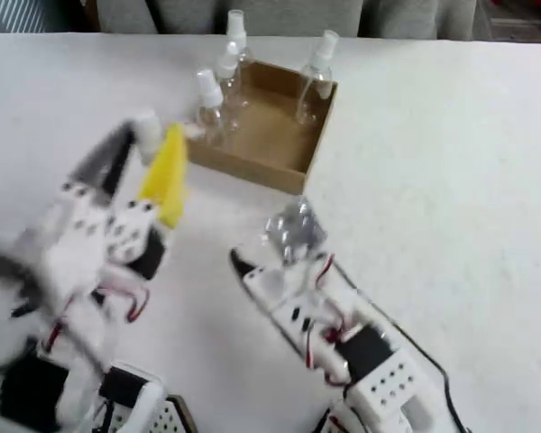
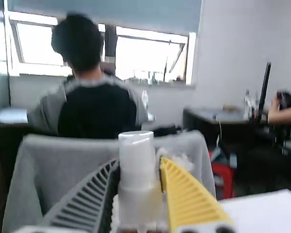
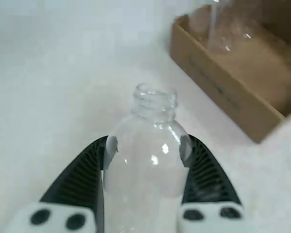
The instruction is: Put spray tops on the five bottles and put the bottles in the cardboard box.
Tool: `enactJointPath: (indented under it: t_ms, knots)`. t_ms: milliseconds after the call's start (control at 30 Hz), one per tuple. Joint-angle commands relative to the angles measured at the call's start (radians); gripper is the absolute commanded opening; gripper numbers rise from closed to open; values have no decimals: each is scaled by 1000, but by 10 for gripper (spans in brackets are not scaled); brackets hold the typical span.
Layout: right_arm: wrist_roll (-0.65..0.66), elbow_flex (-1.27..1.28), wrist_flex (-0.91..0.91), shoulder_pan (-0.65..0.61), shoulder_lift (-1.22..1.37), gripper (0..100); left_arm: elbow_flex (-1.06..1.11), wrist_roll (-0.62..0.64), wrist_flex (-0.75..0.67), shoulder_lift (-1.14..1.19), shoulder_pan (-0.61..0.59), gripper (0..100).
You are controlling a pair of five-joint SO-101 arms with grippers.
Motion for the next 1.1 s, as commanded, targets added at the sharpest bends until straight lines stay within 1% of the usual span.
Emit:
enactJointPath:
  t_ms: [0,67,167,233,367,433,633,700,800,900,1067]
  knots:
    - [-5,157,-248,-70,-176,16,-26,-15,-215,5,-16,23]
    - [-5,212,-278,-84,-268,16,-54,-17,-255,50,-12,23]
    - [-5,282,-286,-85,-389,16,-129,-18,-298,151,-10,22]
    - [-8,299,-266,-84,-446,16,-190,-17,-351,223,-12,22]
    - [-11,296,-232,-84,-476,16,-232,-11,-413,306,-5,21]
    - [-11,296,-232,-82,-469,16,-224,-11,-405,305,35,21]
    - [-12,296,-231,-81,-464,16,-109,-5,-404,191,157,20]
    - [-12,296,-231,-81,-464,16,-63,44,-387,128,183,20]
    - [-12,296,-229,-81,-464,16,34,109,-397,56,183,21]
    - [-12,296,-229,-81,-464,16,140,109,-471,33,174,21]
    - [-12,296,-194,-81,-472,16,213,115,-491,31,165,21]
